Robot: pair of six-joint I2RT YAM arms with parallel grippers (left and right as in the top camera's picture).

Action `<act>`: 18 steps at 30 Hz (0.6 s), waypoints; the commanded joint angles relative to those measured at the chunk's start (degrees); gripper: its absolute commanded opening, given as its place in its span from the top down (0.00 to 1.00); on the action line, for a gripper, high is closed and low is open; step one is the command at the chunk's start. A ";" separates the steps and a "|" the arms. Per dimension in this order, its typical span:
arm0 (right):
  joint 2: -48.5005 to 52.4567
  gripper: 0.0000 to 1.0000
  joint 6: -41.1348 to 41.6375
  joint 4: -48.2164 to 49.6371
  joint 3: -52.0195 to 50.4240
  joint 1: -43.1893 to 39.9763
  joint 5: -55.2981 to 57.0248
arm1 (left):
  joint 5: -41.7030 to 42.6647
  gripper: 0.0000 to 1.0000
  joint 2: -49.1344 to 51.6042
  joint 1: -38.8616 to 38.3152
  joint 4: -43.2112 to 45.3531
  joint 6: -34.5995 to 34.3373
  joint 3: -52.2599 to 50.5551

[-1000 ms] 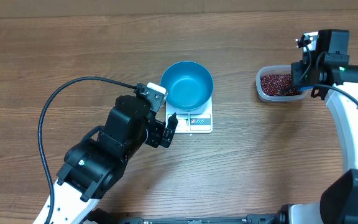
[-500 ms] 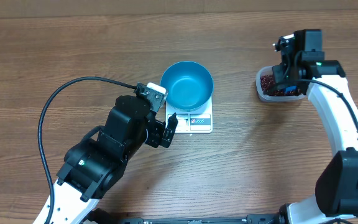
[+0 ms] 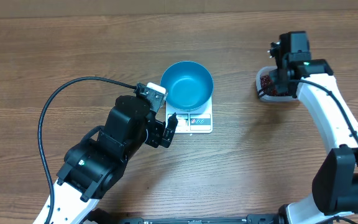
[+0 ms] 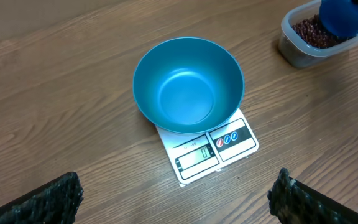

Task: Scoop item into bowl and weigh 150g on scale
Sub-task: 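Move the right gripper with the blue scoop over the bean container, then lower the blue scoop into the red beans with the right gripper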

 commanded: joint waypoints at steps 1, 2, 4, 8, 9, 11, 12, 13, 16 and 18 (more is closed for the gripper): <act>0.17 0.96 -1.57 0.04 1.55 2.99 5.40 | 0.52 0.01 -0.17 0.26 0.20 -0.59 0.24; 0.17 0.96 -1.75 0.20 1.55 3.87 5.40 | 0.52 0.00 -0.17 0.26 0.20 -0.59 0.24; 0.17 0.96 -1.73 0.70 1.55 5.03 5.64 | 0.50 0.00 -0.17 0.26 0.20 -0.59 0.24; 0.17 0.96 -1.70 0.79 1.55 6.25 5.84 | 0.52 0.00 -0.17 0.26 0.20 -0.59 0.24; 0.17 0.96 -1.70 0.72 1.55 6.25 5.84 | 0.52 0.00 -0.17 0.26 0.20 -0.59 0.24; 0.17 0.96 -1.70 0.52 1.55 6.23 5.88 | 0.52 0.00 -0.17 0.26 0.20 -0.59 0.24; 0.17 0.96 -1.70 0.50 1.55 6.23 6.10 | 0.52 0.00 -0.17 0.26 0.20 -0.59 0.24; 0.17 0.96 -1.70 0.52 1.55 6.25 6.47 | 0.52 0.01 -0.17 0.26 0.20 -0.59 0.24; 0.17 0.96 -1.75 0.85 1.55 6.25 7.58 | 0.50 0.00 -0.17 0.26 0.20 -0.59 0.24; 0.17 0.96 -2.49 0.94 1.55 6.29 8.46 | 0.52 0.00 -0.17 0.26 0.20 -0.59 0.24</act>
